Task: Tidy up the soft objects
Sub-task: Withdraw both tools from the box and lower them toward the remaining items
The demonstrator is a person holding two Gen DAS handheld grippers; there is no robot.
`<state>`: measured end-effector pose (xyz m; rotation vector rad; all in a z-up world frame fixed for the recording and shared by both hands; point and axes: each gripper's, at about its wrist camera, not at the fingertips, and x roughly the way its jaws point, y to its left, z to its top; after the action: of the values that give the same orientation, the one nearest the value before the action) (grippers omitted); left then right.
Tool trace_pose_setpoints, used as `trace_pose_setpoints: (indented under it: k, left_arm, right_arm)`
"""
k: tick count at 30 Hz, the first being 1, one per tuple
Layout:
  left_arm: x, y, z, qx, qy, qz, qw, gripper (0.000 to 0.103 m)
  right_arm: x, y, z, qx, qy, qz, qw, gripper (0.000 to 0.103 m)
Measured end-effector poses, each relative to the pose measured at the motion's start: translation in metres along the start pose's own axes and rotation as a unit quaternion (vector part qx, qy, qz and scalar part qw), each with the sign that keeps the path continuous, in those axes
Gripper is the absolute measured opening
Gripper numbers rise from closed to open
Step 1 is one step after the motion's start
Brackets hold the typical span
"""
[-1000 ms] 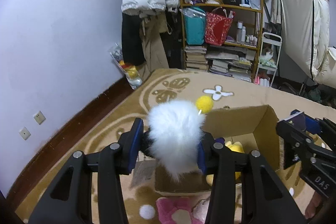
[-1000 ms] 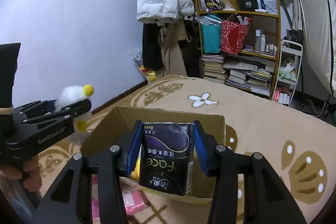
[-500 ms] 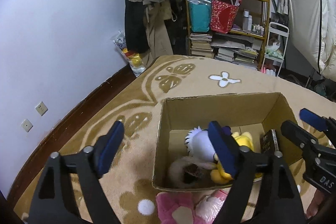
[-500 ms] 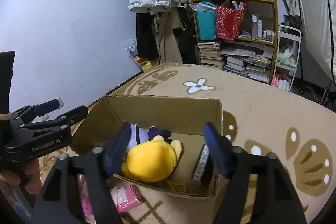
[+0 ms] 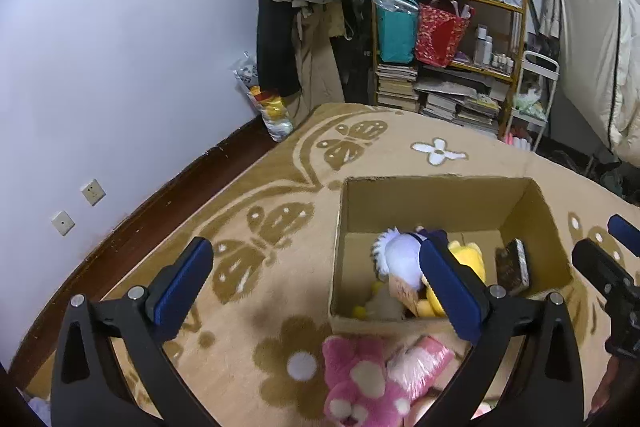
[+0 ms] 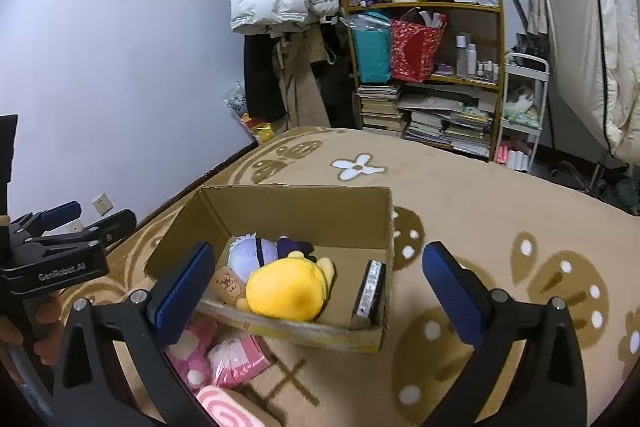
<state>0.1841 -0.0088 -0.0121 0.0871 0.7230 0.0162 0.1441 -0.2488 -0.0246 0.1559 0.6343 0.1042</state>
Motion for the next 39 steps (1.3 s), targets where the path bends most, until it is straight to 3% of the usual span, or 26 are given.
trace_pose_setpoints:
  k: [13,20,33,39]
  left_arm:
    - [-0.045,0.008,-0.029,0.016,0.030,-0.046,0.9984,0.102]
    - [-0.047,0.012,-0.052,0.010,0.058,-0.056,0.9967,0.102]
    - [-0.016,0.007,-0.077,0.021,0.124,-0.070,0.9896,0.102]
    - [-0.005,-0.001,-0.084,0.034,0.137,-0.065,0.9879,0.102]
  right_arm:
    - [-0.060,0.000,-0.035,0.030,0.030,-0.045,0.998,0.103]
    - [-0.073,0.012,-0.064,0.034,0.056,-0.054,0.996,0.103]
    - [-0.052,0.027,-0.114,0.044,0.127,-0.056,0.989,0.103]
    - [-0.036,0.027,-0.125,0.046,0.152,-0.055,0.986,0.103]
